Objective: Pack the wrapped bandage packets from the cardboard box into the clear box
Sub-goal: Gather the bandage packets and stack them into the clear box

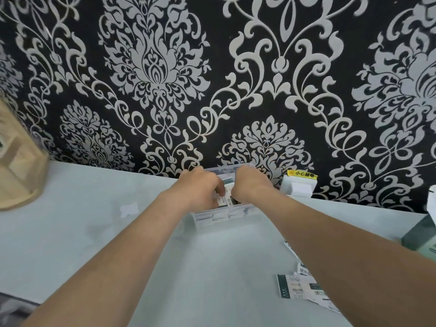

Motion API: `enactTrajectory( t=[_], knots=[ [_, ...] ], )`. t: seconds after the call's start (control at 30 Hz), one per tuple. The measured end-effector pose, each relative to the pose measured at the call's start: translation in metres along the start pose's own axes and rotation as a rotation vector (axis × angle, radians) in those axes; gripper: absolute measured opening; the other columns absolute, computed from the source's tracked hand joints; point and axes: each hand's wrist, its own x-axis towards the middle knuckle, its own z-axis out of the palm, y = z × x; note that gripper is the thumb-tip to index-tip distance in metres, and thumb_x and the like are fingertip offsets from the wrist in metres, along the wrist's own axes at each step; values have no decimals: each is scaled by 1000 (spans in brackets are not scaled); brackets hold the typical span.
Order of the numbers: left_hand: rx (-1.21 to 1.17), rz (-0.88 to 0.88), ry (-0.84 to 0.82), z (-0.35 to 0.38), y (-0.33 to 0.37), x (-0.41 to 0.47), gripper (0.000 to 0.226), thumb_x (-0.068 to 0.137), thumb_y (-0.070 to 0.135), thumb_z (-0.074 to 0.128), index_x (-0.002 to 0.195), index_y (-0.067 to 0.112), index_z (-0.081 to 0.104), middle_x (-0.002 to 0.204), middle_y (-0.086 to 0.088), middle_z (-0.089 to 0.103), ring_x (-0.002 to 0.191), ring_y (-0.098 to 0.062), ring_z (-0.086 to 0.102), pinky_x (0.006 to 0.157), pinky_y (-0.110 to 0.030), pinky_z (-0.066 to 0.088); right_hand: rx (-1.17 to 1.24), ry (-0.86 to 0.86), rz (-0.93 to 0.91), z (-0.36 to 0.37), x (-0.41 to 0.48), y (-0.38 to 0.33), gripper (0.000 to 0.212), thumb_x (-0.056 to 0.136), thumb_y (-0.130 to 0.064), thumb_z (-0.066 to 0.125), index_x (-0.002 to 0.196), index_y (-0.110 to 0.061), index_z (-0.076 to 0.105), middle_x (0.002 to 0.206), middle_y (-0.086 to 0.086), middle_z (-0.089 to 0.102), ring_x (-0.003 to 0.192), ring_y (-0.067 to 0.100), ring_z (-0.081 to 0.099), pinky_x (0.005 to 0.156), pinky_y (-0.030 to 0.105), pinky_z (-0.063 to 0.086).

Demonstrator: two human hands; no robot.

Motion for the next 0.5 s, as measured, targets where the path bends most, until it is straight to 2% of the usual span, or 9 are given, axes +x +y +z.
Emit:
enactTrajectory(
  t=[0.1, 0.2, 0.27, 0.37, 0.43, 0.5],
  knots=[
    [-34, -10, 10, 1, -1, 2, 31, 85, 30, 66, 115, 38, 66, 97, 14, 56, 104, -17, 40, 87, -34, 35, -49, 52, -35, 0, -2, 0, 19, 85, -3, 57, 102, -11, 56, 118, 15, 57, 93, 29, 59, 68, 32, 44],
    [-127, -46, 44, -1, -1, 1, 27, 85, 28, 67, 111, 36, 68, 101, 8, 60, 111, -18, 44, 87, -32, 39, -32, 131, -61, -6, -3, 3, 15, 85, -2, 56, 97, -10, 57, 103, 12, 62, 91, 29, 60, 68, 32, 45],
    [-231, -42, 122, -7, 3, -4, 21, 88, 23, 64, 106, 31, 71, 102, 6, 64, 100, -12, 51, 85, -29, 42, 33, 198, -90, -14, -5, 7, 5, 88, -3, 56, 89, -8, 57, 91, 8, 63, 81, 27, 59, 67, 31, 47],
    [-388, -24, 249, -22, 21, -18, 20, 91, 16, 60, 99, 27, 74, 76, 23, 60, 67, 3, 51, 68, -17, 38, 190, 218, -147, -33, -15, 22, 15, 88, -9, 57, 83, -12, 71, 79, 5, 68, 73, 24, 64, 67, 32, 54],
    [-485, 2, 295, -30, 41, -30, 20, 89, 16, 61, 91, 31, 75, 69, 22, 62, 64, 4, 55, 63, -12, 40, 315, 175, -188, -47, -33, 39, 22, 88, -8, 57, 73, -15, 71, 68, 4, 68, 65, 21, 63, 62, 31, 52],
    [-604, 41, 263, -31, 64, -40, 20, 87, 15, 63, 87, 31, 75, 68, 18, 66, 62, 1, 58, 62, -13, 44, 416, 140, -214, -57, -52, 60, 20, 86, -8, 59, 73, -14, 73, 63, 4, 69, 60, 17, 62, 55, 27, 48]
  ],
)
